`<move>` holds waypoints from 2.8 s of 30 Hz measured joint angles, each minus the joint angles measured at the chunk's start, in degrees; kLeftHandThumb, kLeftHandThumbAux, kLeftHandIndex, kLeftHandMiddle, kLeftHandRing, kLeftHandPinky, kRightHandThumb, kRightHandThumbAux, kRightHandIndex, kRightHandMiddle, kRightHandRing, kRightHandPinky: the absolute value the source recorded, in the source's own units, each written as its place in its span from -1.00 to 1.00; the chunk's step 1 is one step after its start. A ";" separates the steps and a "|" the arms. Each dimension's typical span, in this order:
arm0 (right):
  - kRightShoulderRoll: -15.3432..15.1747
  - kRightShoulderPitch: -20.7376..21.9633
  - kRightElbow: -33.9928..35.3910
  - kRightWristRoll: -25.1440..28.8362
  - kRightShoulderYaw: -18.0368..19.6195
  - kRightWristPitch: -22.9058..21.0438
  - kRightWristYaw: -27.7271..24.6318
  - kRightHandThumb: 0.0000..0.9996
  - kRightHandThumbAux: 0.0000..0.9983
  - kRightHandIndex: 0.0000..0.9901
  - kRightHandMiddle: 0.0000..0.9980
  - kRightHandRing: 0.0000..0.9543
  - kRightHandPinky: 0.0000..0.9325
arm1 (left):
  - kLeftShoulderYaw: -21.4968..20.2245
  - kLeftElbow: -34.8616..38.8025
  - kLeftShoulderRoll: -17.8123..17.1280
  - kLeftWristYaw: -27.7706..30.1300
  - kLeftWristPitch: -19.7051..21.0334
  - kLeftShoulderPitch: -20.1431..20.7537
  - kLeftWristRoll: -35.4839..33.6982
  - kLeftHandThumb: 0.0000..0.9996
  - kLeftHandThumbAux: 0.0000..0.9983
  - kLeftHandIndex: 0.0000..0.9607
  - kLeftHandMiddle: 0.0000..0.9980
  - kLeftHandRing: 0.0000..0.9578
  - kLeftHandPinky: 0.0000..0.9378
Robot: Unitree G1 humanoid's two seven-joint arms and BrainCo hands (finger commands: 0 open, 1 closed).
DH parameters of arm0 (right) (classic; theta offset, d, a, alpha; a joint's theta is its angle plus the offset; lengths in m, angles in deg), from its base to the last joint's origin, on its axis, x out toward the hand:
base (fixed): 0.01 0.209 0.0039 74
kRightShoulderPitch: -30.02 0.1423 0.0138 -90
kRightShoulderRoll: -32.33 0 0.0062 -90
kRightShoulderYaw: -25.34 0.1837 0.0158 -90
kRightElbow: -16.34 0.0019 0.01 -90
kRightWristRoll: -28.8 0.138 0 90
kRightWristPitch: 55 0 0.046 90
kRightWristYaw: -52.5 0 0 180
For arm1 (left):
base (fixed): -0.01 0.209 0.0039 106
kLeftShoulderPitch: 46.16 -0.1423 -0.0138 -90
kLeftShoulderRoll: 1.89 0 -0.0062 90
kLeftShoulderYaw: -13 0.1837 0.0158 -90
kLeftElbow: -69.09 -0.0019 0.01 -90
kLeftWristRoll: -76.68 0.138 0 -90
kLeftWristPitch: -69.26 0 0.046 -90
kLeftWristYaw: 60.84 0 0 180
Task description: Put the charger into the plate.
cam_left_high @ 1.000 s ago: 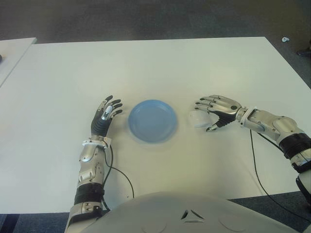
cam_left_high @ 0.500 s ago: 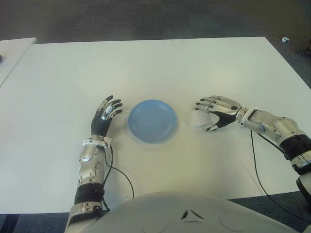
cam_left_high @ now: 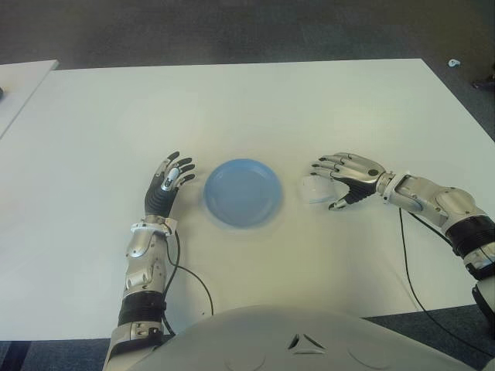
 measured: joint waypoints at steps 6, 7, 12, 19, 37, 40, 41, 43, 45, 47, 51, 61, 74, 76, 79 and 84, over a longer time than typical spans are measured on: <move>0.18 -0.18 0.03 -0.09 0.28 -0.29 0.00 -0.27 -0.16 -1.00 -1.00 -1.00 -0.97 | 0.00 0.03 0.00 0.00 0.00 0.00 0.03 -1.00 -0.05 -0.68 -0.46 -0.42 -0.40; 0.20 -0.21 0.02 -0.12 0.31 -0.35 0.01 -0.27 -0.16 -1.00 -1.00 -1.00 -0.96 | 0.00 0.03 0.00 0.00 0.00 0.00 0.04 -1.00 -0.05 -0.68 -0.46 -0.42 -0.40; 0.22 -0.30 -0.09 -0.25 0.37 -0.41 0.32 -0.28 -0.17 -1.00 -1.00 -1.00 -0.96 | 0.03 0.09 0.00 0.00 0.00 0.00 0.05 -1.00 -0.05 -0.70 -0.47 -0.42 -0.40; 0.26 -0.37 -0.20 -0.46 0.36 -0.40 0.93 -0.28 -0.15 -1.00 -1.00 -1.00 -0.96 | 0.16 0.60 0.01 0.00 0.00 -0.22 0.04 -1.00 -0.05 -0.67 -0.45 -0.41 -0.39; 2.31 1.38 -6.03 -1.88 -0.87 -0.43 5.95 -0.26 -0.12 -0.98 -0.99 -1.00 -0.97 | 0.89 2.27 0.20 0.00 0.64 -1.78 -0.07 -1.00 -0.04 -0.71 -0.47 -0.43 -0.41; 2.55 1.83 -7.00 -1.92 -1.15 -0.43 6.58 -0.27 -0.12 -0.98 -0.99 -0.99 -0.96 | 0.97 2.31 0.20 0.00 0.64 -1.82 -0.05 -1.00 -0.05 -0.71 -0.48 -0.44 -0.42; 2.66 2.00 -7.29 -2.00 -1.31 -0.43 6.82 -0.27 -0.12 -0.98 -0.99 -0.99 -0.96 | 0.98 2.32 0.19 0.00 0.64 -1.84 -0.04 -1.00 -0.05 -0.71 -0.48 -0.44 -0.42; 2.84 2.40 -7.89 -2.15 -1.70 -0.44 7.23 -0.27 -0.11 -0.98 -0.99 -0.99 -0.95 | 1.03 2.32 0.19 0.00 0.64 -1.85 -0.02 -1.00 -0.05 -0.72 -0.48 -0.44 -0.41; 2.93 2.68 -8.44 -2.29 -2.07 -0.44 7.57 -0.26 -0.11 -0.98 -0.98 -0.98 -0.95 | 1.11 2.32 0.19 0.00 0.64 -1.85 -0.01 -1.00 -0.05 -0.71 -0.47 -0.43 -0.41; 3.01 2.82 -8.81 -2.31 -2.28 -0.44 7.95 -0.25 -0.11 -0.98 -0.98 -0.98 -0.95 | 1.15 2.32 0.19 0.00 0.64 -1.85 -0.01 -1.00 -0.05 -0.71 -0.47 -0.43 -0.40; 3.08 3.02 -9.27 -2.30 -2.69 -0.44 8.49 -0.23 -0.10 -0.98 -0.97 -0.96 -0.95 | 1.18 2.32 0.19 0.00 0.64 -1.85 -0.01 -1.00 -0.06 -0.70 -0.45 -0.42 -0.40; 3.11 3.50 -10.01 -2.71 -3.72 -0.81 10.48 -0.21 -0.11 -0.98 -0.95 -0.94 -0.89 | 1.18 2.32 0.19 0.00 1.03 -1.84 -0.07 -1.00 -0.06 -0.71 -0.46 -0.42 -0.40; 3.10 4.37 -10.03 -3.60 -4.99 -1.29 11.64 -0.23 -0.13 -0.98 -0.93 -0.94 -0.87 | 1.18 2.31 0.19 0.00 1.00 -1.84 -0.07 -1.00 -0.06 -0.71 -0.47 -0.43 -0.41; 3.10 4.51 -10.06 -3.61 -5.15 -1.29 11.66 -0.21 -0.13 -0.97 -0.92 -0.92 -0.85 | 1.18 2.31 0.19 0.00 1.00 -1.84 -0.08 -1.00 -0.06 -0.71 -0.46 -0.43 -0.41; 3.10 4.61 -10.12 -3.53 -5.24 -1.26 11.56 -0.19 -0.12 -0.96 -0.90 -0.90 -0.83 | 1.19 2.31 0.19 0.00 1.00 -1.84 -0.07 -1.00 -0.05 -0.70 -0.46 -0.43 -0.40; 3.09 4.64 -9.88 -1.82 -4.97 -0.47 9.37 -0.13 -0.10 -0.95 -0.86 -0.85 -0.74 | 1.20 2.31 0.20 0.00 0.98 -1.83 -0.08 -1.00 -0.06 -0.69 -0.46 -0.42 -0.41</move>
